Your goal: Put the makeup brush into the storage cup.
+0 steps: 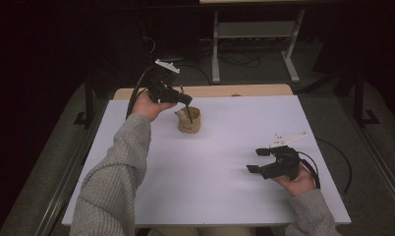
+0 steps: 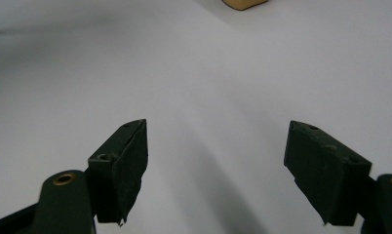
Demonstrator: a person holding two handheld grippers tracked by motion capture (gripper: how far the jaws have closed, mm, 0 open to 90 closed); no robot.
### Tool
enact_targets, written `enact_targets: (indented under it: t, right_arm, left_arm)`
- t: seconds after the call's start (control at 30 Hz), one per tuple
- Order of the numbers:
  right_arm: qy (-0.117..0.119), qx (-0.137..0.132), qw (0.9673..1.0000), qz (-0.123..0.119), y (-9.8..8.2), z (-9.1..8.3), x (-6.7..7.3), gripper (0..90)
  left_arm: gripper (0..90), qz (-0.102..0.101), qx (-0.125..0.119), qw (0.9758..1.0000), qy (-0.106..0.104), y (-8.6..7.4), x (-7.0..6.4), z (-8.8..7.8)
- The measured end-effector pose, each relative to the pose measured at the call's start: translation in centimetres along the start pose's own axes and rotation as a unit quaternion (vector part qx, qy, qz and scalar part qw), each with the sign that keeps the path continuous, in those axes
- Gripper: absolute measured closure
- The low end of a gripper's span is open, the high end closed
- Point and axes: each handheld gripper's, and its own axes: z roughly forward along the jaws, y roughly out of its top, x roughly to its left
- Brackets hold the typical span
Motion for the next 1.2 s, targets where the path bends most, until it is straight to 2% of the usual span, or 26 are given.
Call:
enact_targets:
  t: [0.33,0.43,0.7,0.8,0.97,1.07,1.2]
  right_arm:
    - [-0.008,-0.001,1.0000,0.005,0.0,0.0,-0.2,21.8]
    - [-0.011,-0.008,0.9999,0.002,0.0,-0.1,-0.2,21.6]
    - [-0.012,-0.006,0.9999,0.009,-0.1,-0.3,-0.3,21.4]
    - [-0.016,-0.006,0.9998,0.009,-0.1,-0.3,-0.2,21.4]
    - [-0.014,-0.007,0.9998,0.009,-0.1,-0.3,-0.3,21.4]
    - [-0.015,-0.007,0.9998,0.009,-0.1,-0.3,-0.4,21.4]
    - [-0.014,-0.008,0.9998,0.011,-0.1,-0.3,-0.4,21.4]
  left_arm:
    - [83.2,-0.001,0.000,0.9999,0.010,1.1,0.7,0.0]
    - [83.2,-0.010,-0.007,0.9998,0.014,1.2,1.2,0.0]
    - [83.2,-0.034,-0.014,0.9991,0.022,1.1,2.3,0.5]
    - [83.2,-0.033,-0.008,0.9991,0.027,1.3,2.6,0.6]
    - [83.2,-0.044,-0.021,0.9984,0.029,1.7,2.9,0.2]
    - [83.2,-0.037,-0.020,0.9986,0.032,2.1,3.1,0.0]
    - [83.2,-0.043,-0.027,0.9982,0.033,2.6,3.2,0.0]
